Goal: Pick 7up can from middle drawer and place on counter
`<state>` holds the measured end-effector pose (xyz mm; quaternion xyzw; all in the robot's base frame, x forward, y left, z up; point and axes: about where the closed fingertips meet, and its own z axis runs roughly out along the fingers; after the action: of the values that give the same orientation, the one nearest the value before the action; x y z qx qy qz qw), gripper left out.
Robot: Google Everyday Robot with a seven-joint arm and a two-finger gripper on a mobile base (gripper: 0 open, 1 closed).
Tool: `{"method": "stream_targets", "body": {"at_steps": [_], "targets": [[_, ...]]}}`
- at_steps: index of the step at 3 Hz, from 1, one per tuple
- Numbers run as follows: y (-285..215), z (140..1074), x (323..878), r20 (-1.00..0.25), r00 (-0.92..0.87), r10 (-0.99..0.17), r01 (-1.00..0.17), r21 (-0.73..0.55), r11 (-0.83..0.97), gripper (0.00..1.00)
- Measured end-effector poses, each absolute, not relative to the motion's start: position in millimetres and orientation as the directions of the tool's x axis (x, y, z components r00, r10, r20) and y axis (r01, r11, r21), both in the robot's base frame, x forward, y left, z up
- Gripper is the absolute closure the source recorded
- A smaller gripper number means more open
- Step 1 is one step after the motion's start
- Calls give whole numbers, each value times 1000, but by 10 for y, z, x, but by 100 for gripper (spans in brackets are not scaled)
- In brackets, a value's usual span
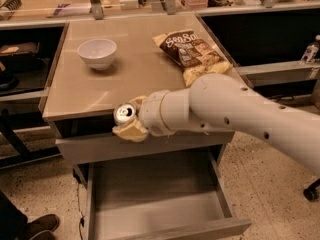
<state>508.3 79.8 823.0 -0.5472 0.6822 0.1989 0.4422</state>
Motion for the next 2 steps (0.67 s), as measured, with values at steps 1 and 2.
{"method": "stream_targets", "body": {"at_steps": [1, 2], "targets": [[717, 8582, 5297, -826, 10, -564, -913, -237, 331, 100], [651, 8915, 5563, -822, 24, -568, -908, -256, 332, 100]]}}
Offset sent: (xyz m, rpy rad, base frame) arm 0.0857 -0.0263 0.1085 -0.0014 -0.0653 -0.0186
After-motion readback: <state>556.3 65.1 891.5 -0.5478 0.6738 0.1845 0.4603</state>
